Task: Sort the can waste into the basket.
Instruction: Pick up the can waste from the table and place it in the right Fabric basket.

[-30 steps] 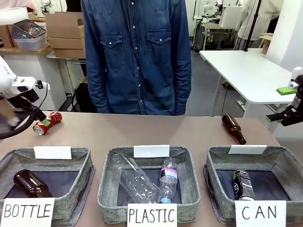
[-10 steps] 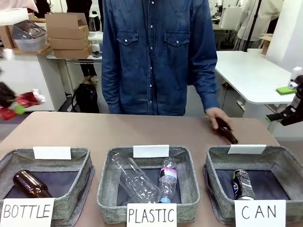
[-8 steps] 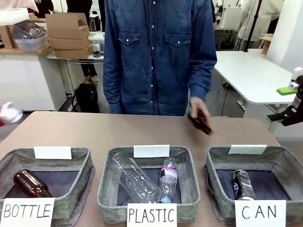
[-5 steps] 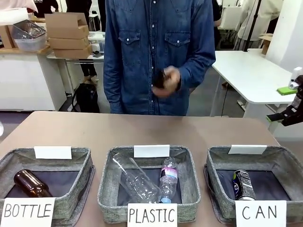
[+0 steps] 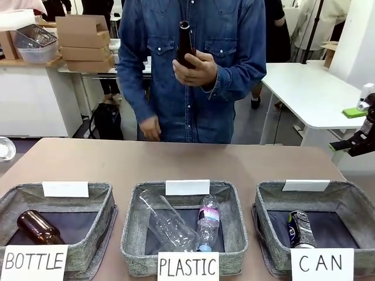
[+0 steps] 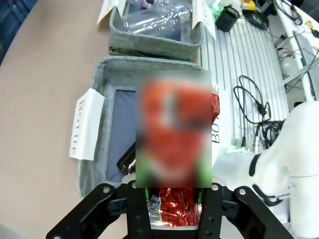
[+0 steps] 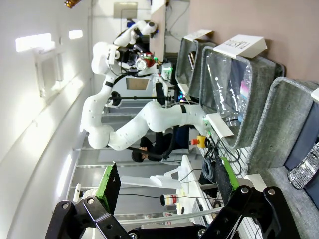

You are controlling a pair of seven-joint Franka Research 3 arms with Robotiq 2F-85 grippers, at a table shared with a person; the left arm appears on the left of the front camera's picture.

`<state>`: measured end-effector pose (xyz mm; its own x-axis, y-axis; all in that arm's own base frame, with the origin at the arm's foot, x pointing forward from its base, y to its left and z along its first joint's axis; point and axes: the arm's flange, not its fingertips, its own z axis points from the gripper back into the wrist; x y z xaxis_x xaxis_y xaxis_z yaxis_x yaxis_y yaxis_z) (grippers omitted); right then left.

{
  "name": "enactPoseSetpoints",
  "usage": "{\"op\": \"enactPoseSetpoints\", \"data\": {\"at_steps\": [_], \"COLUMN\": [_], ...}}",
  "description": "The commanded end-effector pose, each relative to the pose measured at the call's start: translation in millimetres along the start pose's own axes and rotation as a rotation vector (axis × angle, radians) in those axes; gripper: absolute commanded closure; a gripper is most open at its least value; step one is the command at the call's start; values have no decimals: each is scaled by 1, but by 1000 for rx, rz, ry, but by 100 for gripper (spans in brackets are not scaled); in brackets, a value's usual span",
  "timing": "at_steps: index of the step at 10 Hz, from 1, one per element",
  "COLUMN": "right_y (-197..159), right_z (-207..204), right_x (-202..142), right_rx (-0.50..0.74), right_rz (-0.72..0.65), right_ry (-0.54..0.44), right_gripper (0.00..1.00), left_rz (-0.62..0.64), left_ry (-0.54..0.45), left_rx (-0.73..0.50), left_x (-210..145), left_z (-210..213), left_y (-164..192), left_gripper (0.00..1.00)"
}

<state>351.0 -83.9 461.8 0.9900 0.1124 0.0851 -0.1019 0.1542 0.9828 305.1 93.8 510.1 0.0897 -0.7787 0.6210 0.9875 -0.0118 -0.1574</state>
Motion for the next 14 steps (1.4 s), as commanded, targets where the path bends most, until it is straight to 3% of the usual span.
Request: {"op": "enactPoseSetpoints", "data": {"at_steps": [1, 3, 5, 7, 8, 10, 12, 14], "right_y": [0, 0, 0, 0, 0, 0, 0, 0], "right_z": [2, 2, 2, 2, 2, 2, 2, 2], "right_x": [-2, -2, -2, -2, -2, -2, -2, -2], "right_rx": [1, 1, 1, 1, 1, 1, 1, 1], "right_rz": [18, 18, 18, 18, 18, 18, 18, 18], "right_ry": [9, 9, 9, 9, 9, 9, 9, 9], "right_gripper": [0, 0, 0, 0, 0, 0, 0, 0], "left_rz": [-62, -195, -232, -273, -215, -55, 110, 146], "left_ry": [-62, -15, -72, 35, 154, 222, 119, -16], "left_rx": [-33, -87, -140, -200, -160, -55, 97, 229], "left_x": [35, 112, 155, 173, 152, 88, 25, -13], "left_z": [-22, -46, -55, -55, -25, 45, 95, 110], "left_y": [5, 12, 27, 36, 26, -29, -92, -137], "left_gripper": [59, 59, 59, 59, 59, 59, 59, 59]}}
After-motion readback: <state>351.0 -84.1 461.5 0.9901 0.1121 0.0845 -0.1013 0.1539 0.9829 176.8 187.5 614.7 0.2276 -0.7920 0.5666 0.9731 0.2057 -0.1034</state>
